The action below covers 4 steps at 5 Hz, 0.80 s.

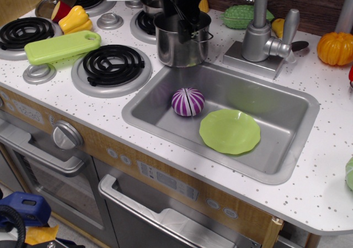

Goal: Put pot in sink

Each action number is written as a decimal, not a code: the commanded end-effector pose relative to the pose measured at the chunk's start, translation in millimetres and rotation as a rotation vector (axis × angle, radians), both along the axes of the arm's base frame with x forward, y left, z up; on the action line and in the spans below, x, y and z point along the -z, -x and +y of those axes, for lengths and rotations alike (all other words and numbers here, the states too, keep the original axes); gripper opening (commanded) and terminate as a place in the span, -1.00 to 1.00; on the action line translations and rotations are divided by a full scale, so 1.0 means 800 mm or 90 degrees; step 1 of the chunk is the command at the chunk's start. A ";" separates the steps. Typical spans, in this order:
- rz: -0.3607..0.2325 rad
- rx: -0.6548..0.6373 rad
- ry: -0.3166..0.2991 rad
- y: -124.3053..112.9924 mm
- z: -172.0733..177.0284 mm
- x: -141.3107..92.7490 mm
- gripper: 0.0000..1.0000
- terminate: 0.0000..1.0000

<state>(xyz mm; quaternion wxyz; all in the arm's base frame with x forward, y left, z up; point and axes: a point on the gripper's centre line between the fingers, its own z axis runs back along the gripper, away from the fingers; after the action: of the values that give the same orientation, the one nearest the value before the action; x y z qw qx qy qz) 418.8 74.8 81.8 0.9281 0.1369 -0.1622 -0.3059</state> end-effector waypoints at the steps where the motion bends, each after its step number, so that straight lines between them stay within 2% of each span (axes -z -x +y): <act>1: -0.033 -0.005 0.034 -0.003 0.015 -0.007 1.00 -1.00; 4: -0.030 -0.002 0.092 0.010 0.029 0.031 1.00 -1.00</act>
<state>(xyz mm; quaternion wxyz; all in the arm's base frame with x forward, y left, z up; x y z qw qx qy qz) 408.7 93.4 33.7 0.9367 0.0493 -0.1856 -0.2926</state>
